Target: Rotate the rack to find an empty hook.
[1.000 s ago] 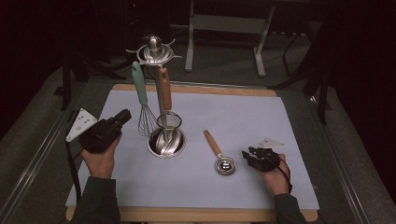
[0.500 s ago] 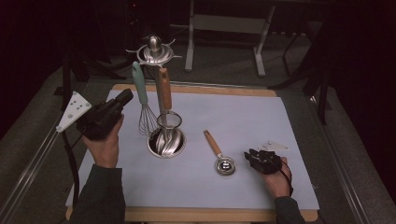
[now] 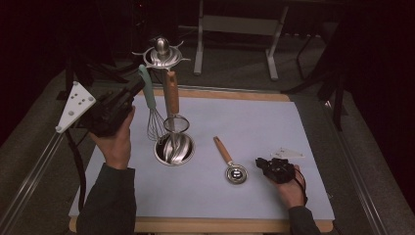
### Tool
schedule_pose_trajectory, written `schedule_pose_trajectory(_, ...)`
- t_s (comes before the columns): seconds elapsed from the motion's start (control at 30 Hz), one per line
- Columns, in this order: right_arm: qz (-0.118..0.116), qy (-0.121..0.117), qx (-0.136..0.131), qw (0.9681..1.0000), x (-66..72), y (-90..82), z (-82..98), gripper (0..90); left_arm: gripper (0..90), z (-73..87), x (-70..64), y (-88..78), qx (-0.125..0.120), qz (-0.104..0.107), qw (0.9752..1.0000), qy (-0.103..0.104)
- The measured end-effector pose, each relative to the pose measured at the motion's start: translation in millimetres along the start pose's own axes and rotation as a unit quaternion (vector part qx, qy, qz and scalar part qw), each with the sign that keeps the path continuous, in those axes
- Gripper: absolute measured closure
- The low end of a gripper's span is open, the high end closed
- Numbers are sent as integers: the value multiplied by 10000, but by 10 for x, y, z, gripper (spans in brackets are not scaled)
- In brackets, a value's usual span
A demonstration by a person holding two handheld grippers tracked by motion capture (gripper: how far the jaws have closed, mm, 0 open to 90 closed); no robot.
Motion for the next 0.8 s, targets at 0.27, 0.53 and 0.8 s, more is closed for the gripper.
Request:
schedule_pose_trajectory(0.27,-11,-12,-18,10000,0,-3,1,823,900,-89,27,64,10,-67,10000,10)
schedule_pose_trajectory(0.53,-5,-23,-25,10000,0,1,4,812,900,-94,65,64,85,-48,10000,21)
schedule_pose_trajectory(0.8,-9,-16,-33,10000,-2,-4,6,812,900,-103,99,62,137,-144,9998,91)
Point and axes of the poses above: each handheld gripper's, and its own axes: y roughly forward along the jaws, z roughly out of its underside, x roughly to its left, the point moved 6 cm from there along y, roughly forward along the jaws, and after that the axes turned 2 degrees about -y, right-handed, at the moved point
